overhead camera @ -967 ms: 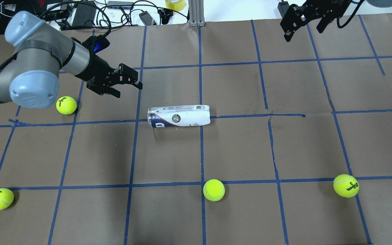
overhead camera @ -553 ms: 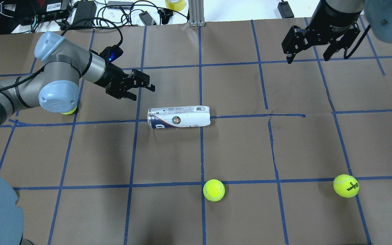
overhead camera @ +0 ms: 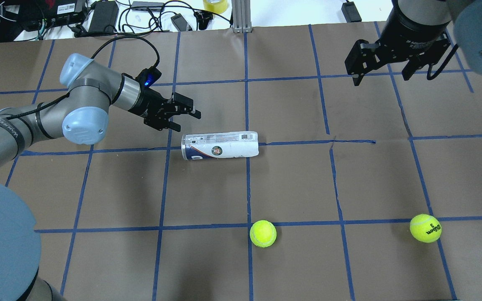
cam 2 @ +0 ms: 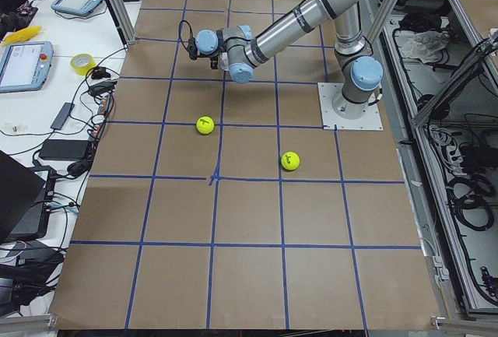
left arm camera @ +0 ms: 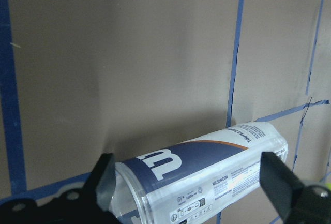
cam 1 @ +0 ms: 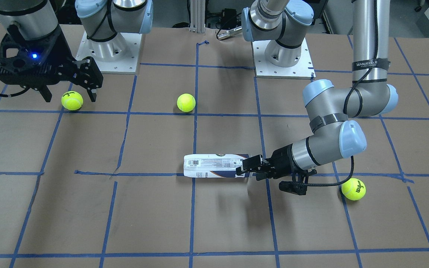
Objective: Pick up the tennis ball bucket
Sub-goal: 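Close the left gripper around the open end of the lying tube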
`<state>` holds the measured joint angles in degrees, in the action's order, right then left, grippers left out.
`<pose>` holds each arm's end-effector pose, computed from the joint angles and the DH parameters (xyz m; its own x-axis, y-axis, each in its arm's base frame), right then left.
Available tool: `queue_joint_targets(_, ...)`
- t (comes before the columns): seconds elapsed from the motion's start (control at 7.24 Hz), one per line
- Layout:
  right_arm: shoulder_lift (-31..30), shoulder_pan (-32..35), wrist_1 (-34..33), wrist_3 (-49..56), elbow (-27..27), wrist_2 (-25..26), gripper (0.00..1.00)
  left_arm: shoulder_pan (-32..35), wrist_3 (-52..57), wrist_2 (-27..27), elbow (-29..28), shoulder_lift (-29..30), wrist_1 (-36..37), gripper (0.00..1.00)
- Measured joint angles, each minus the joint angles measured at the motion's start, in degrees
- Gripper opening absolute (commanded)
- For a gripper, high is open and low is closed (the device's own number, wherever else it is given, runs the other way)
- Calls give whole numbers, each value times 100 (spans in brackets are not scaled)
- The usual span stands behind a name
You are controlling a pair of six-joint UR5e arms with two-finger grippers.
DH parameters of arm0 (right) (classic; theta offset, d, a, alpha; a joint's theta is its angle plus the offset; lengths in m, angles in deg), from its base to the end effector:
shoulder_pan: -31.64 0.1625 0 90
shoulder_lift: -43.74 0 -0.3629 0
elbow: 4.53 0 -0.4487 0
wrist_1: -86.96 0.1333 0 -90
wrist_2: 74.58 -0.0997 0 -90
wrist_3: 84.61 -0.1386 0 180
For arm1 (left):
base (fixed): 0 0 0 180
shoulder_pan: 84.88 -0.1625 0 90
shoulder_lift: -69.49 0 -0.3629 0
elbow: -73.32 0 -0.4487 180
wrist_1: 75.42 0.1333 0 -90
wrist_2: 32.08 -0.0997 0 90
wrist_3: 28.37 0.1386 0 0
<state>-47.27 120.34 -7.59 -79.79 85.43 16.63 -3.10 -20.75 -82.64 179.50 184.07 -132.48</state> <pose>0.1177 -0.5578 0.4054 -0.9978 -0.0589 0.0291 -0.0615 0.9935 -0.0955 -0.1369 -0.6008 0.0800 -0.7641 -0.0642 0.6418 -0.0407 0.9978 0.0514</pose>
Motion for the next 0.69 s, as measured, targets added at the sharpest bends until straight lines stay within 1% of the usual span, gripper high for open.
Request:
queue_joint_targets(0.55,-66,7,14,44,72,-88,100,97,53,-62,375,-57,-47,100)
queue_joint_targets(0.69,-68,7,37,48,90,-88,100,106,46,-64,394,-54,-76,97)
